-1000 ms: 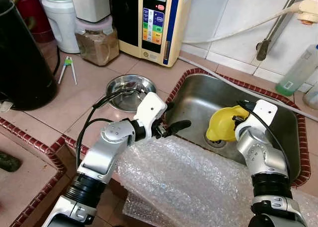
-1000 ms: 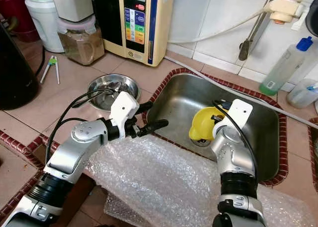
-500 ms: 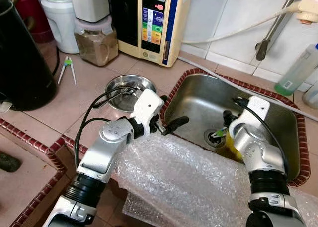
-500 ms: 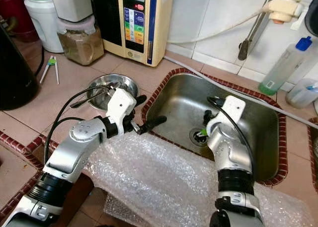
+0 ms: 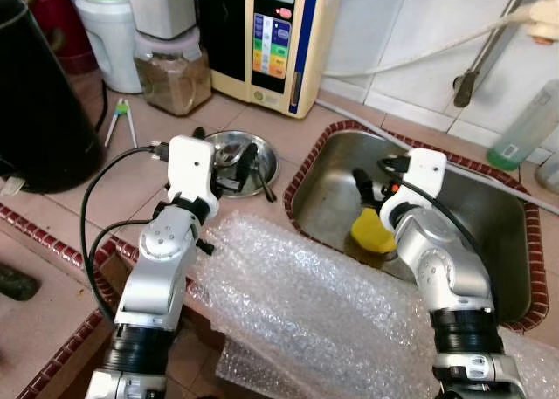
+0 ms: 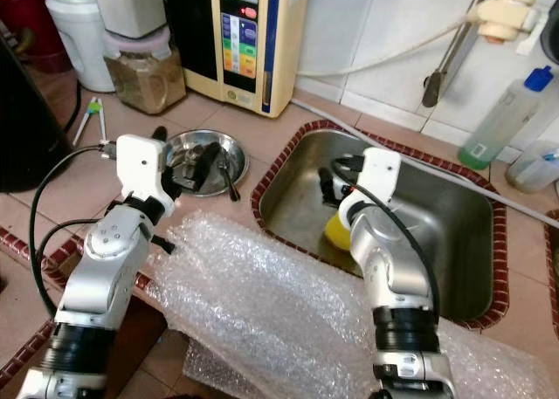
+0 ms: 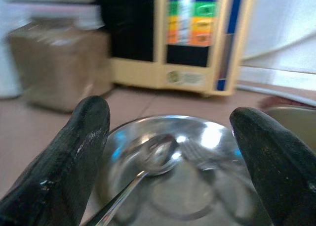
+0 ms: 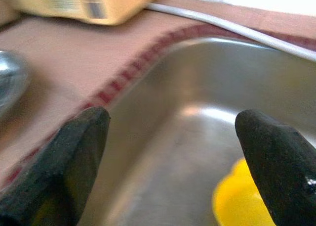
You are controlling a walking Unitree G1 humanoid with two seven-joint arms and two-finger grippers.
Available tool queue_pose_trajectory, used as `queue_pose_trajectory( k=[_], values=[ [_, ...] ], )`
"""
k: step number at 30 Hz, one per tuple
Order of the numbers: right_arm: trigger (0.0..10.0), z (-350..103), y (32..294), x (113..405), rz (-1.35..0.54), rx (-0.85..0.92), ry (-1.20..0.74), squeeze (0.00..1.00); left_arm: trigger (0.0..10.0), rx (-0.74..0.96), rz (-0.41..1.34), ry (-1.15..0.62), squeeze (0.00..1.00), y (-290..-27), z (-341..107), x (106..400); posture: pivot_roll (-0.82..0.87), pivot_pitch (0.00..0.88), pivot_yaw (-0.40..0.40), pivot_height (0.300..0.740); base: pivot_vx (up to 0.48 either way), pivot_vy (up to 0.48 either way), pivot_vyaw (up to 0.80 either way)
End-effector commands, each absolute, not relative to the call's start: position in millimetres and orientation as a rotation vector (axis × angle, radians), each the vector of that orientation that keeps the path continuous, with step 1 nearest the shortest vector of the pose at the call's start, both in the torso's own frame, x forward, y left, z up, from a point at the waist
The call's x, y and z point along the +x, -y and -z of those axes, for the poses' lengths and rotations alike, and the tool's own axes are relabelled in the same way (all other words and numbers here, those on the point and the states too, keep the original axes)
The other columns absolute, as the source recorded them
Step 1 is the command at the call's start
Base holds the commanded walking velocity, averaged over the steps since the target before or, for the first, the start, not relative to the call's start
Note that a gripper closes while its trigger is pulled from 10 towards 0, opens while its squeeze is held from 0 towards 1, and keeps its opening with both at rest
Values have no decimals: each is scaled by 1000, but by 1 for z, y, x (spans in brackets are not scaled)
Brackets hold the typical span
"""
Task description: Kitchen organization
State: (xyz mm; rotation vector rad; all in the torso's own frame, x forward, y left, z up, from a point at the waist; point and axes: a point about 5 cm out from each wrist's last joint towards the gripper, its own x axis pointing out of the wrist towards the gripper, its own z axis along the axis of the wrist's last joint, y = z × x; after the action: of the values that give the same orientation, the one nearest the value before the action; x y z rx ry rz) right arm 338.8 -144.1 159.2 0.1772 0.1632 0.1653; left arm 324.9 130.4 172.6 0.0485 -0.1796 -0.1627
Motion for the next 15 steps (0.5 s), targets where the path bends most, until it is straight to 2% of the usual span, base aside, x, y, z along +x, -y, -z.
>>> queue_pose_trajectory(
  k=[1, 9, 13, 14, 15],
  values=[
    [10000, -167, 142, 335, -223, 150, -129, 1000, 10000, 46, 117, 197, 1000, -132, -176, 323, 41, 92, -91, 740, 0, 0, 0],
    [10000, -175, 120, 316, -446, 101, -78, 1000, 10000, -8, -24, 166, 1000, -142, -170, 325, 26, 87, -90, 740, 0, 0, 0],
    [10000, -173, 116, 310, -497, 87, -94, 1000, 10000, -26, -37, 126, 1000, -142, -165, 327, 26, 85, -90, 740, 0, 0, 0],
    [10000, -172, 114, 309, -516, 82, -98, 667, 10000, -41, -32, 105, 404, -141, -162, 328, 25, 84, -90, 740, 0, 0, 0],
    [10000, -172, 114, 308, -526, 80, -99, 667, 10000, -46, -29, 96, 404, -141, -161, 328, 25, 84, -90, 740, 0, 0, 0]
  ],
)
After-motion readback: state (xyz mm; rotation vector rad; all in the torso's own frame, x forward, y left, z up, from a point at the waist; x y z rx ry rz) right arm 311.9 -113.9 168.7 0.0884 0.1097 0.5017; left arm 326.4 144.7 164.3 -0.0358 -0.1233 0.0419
